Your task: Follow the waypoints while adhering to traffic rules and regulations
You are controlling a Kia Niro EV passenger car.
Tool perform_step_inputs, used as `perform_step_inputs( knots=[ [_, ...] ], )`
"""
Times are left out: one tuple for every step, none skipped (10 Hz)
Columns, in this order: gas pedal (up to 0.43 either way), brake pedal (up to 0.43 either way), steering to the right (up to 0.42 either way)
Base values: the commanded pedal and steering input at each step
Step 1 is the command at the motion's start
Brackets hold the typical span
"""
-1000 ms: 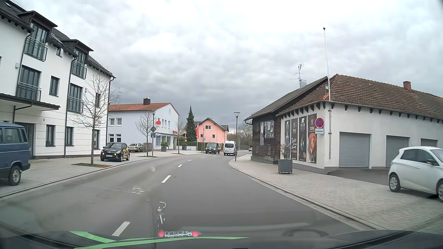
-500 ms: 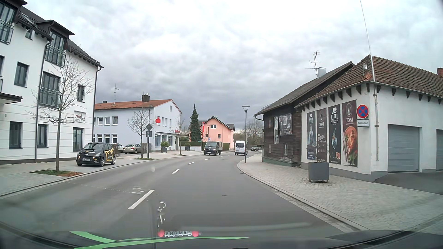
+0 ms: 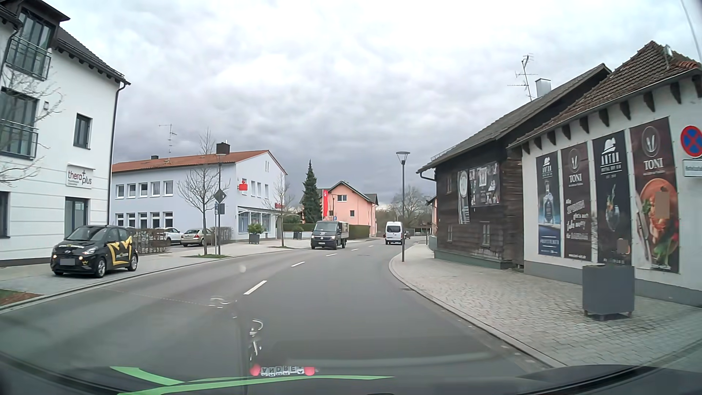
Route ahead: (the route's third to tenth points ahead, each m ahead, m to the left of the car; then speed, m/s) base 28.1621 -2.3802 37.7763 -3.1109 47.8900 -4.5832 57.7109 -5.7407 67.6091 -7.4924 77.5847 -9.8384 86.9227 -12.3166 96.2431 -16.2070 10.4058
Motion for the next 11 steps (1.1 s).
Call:
perform_step_inputs(
  knots=[
    [0.169,0.0,-0.006],
    [0.169,0.0,-0.005],
    [0.169,0.0,-0.006],
    [0.169,0.0,-0.005],
    [0.169,0.0,-0.005],
    [0.169,0.0,-0.003],
    [0.169,0.0,0.001],
    [0.169,0.0,0.004],
    [0.169,0.0,0.005],
    [0.157,0.0,0.007],
    [0.157,0.0,0.01]
  ],
)
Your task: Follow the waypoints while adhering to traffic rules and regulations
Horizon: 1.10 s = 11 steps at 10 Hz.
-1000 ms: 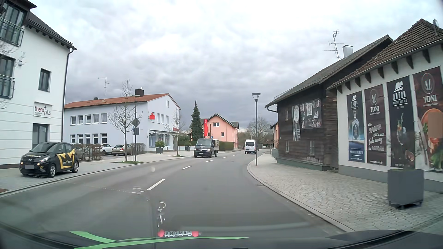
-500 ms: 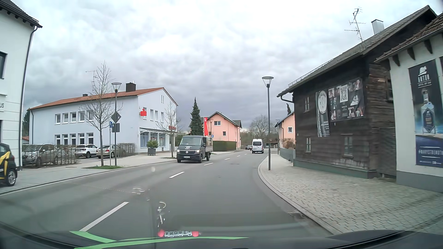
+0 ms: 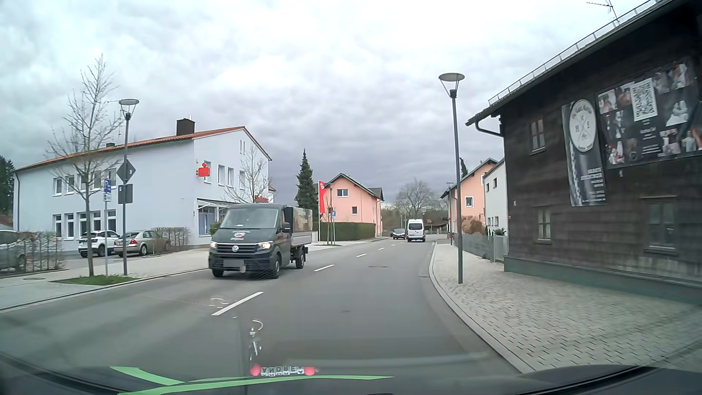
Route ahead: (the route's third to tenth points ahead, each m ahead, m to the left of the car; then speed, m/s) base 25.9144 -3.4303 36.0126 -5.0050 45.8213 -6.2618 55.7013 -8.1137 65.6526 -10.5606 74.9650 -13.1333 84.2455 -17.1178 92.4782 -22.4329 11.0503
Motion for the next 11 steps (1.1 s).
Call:
perform_step_inputs(
  knots=[
    [0.157,0.0,0.013],
    [0.157,0.0,0.022],
    [0.157,0.0,0.03],
    [0.157,0.0,0.033],
    [0.157,0.0,0.036],
    [0.15,0.0,0.039],
    [0.15,0.0,0.041],
    [0.15,0.0,0.042],
    [0.15,0.0,0.042],
    [0.15,0.0,0.043],
    [0.13,0.0,0.043]
  ],
)
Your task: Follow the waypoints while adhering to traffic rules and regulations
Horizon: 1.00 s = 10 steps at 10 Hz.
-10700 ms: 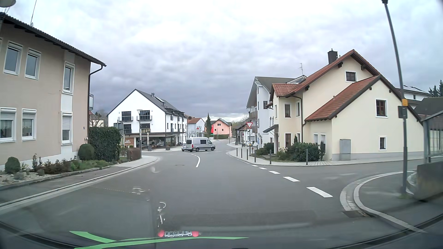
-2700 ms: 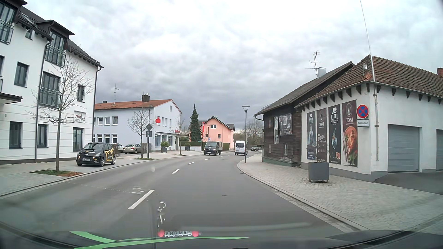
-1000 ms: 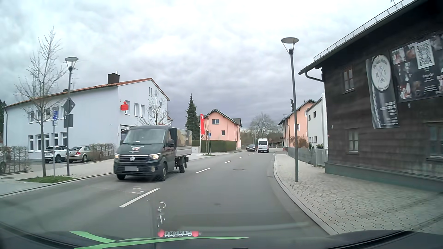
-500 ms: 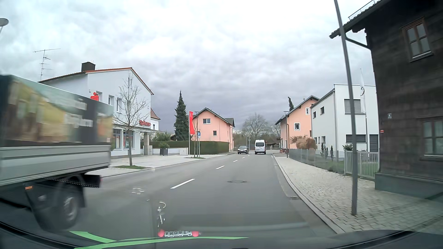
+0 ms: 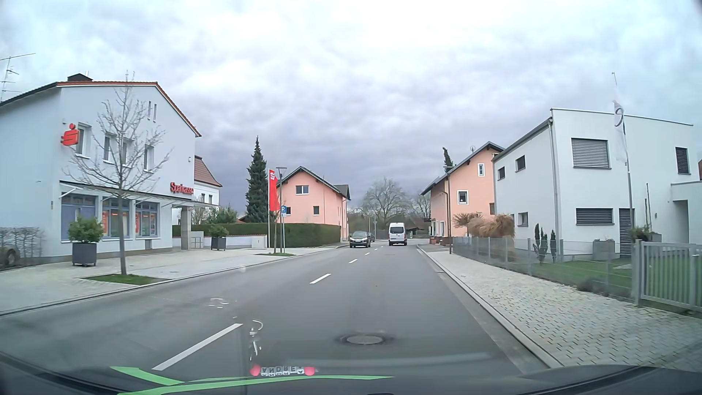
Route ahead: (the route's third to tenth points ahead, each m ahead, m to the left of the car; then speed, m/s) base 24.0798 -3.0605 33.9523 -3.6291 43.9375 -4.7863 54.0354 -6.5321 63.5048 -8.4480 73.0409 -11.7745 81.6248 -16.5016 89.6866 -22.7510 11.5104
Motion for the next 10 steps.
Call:
perform_step_inputs(
  knots=[
    [0.118,0.0,0.042],
    [0.118,0.0,0.042],
    [0.118,0.0,0.04],
    [0.118,0.0,0.036],
    [0.118,0.0,0.033],
    [0.118,0.0,0.029],
    [0.118,0.0,0.025],
    [0.118,0.0,0.022],
    [0.118,0.0,0.02],
    [0.11,0.0,0.017]
  ],
)
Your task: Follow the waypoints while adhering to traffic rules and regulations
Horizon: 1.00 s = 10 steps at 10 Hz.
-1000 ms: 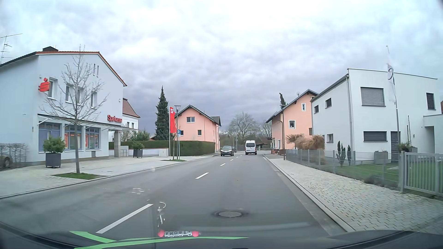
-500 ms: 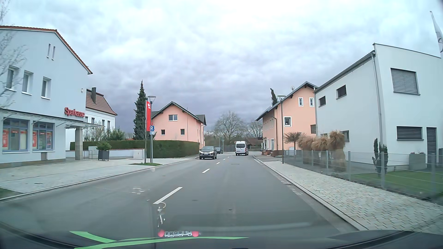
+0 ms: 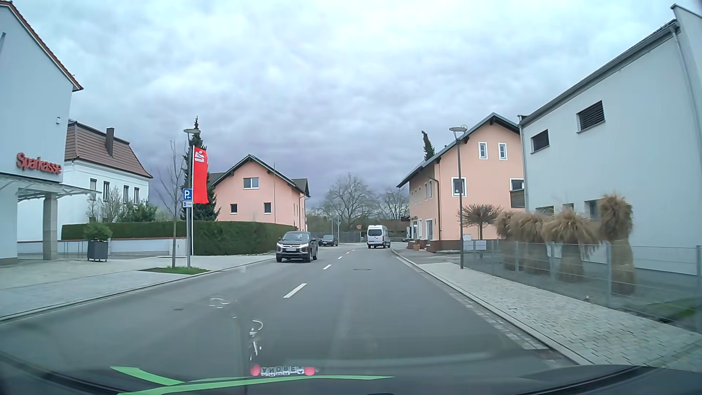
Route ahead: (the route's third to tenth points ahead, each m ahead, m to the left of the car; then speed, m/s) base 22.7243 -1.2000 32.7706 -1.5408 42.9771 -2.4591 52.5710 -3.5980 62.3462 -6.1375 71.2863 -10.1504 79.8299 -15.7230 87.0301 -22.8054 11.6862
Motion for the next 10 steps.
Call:
perform_step_inputs(
  knots=[
    [0.098,0.0,0.015],
    [0.098,0.0,0.014],
    [0.098,0.0,0.011],
    [0.098,0.0,0.01],
    [0.098,0.0,0.009],
    [0.087,0.0,0.008],
    [0.087,0.0,0.007],
    [0.087,0.0,0.007],
    [0.087,0.0,0.006],
    [0.087,0.0,0.006]
  ],
)
